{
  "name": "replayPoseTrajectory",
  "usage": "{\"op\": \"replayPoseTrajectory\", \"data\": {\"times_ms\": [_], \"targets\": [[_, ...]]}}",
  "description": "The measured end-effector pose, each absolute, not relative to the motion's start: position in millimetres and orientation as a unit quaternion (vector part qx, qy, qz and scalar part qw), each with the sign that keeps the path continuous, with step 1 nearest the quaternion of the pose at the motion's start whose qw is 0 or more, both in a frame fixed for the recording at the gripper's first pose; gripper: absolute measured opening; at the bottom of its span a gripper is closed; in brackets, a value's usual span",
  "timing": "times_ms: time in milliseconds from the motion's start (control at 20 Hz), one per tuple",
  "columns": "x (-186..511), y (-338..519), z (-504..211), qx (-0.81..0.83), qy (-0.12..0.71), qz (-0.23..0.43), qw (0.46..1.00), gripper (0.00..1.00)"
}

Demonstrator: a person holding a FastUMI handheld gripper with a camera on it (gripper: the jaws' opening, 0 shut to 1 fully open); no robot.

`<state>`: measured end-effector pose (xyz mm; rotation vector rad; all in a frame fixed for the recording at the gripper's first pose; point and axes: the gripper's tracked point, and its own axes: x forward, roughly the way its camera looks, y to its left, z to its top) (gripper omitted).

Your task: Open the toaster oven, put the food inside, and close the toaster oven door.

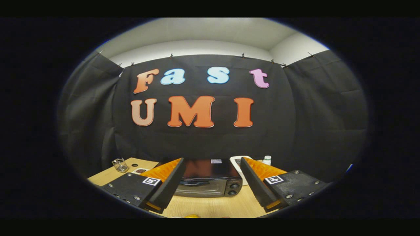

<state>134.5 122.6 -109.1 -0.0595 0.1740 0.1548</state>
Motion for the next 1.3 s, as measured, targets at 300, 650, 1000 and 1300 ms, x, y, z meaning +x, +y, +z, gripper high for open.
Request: {"op": "replayPoseTrajectory", "data": {"times_ms": [300,650,1000,1300], "targets": [[165,167,-182,-0.028,0.164,0.112,0.980,1.00],[186,179,-242,-0.046,0.224,0.111,0.967,1.00],[198,191,-270,-0.052,0.258,0.114,0.958,1.00],[195,196,-273,-0.042,0.261,0.126,0.956,0.99]]}}
